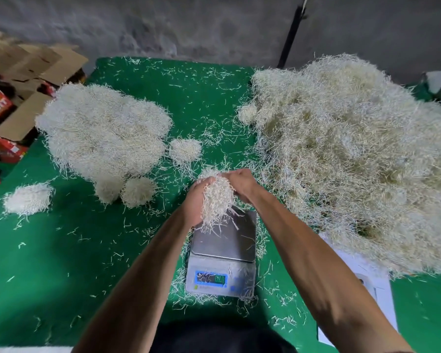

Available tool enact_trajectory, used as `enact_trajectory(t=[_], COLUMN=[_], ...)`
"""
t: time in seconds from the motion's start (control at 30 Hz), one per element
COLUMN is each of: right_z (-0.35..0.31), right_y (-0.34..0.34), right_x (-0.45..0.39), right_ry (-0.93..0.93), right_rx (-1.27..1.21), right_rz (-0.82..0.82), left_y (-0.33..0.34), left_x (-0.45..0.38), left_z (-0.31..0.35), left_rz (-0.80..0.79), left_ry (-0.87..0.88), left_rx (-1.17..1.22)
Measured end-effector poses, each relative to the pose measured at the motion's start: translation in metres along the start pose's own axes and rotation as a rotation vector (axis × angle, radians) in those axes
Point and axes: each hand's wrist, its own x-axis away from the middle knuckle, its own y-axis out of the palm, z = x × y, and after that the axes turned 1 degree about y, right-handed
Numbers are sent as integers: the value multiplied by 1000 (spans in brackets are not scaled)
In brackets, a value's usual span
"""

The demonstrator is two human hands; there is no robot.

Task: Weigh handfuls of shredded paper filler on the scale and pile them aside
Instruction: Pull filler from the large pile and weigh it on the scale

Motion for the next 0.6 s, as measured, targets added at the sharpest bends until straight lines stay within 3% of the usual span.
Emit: enact_trajectory(t=[0.13,0.43,0.6], right_z=[-16,-14,-4], right_y=[2,6,-50], right_x=[-12,-24,-34], right_ry=[3,54,135], right_rx=[24,-126,-273], right_rz=[37,190,345], left_y=[0,7,4], left_x=[-13,-8,-1], left_z=[13,10,-10], left_rz=[75,72,9], left_ry=[-17,5,74], left_rx=[-48,-119,-185])
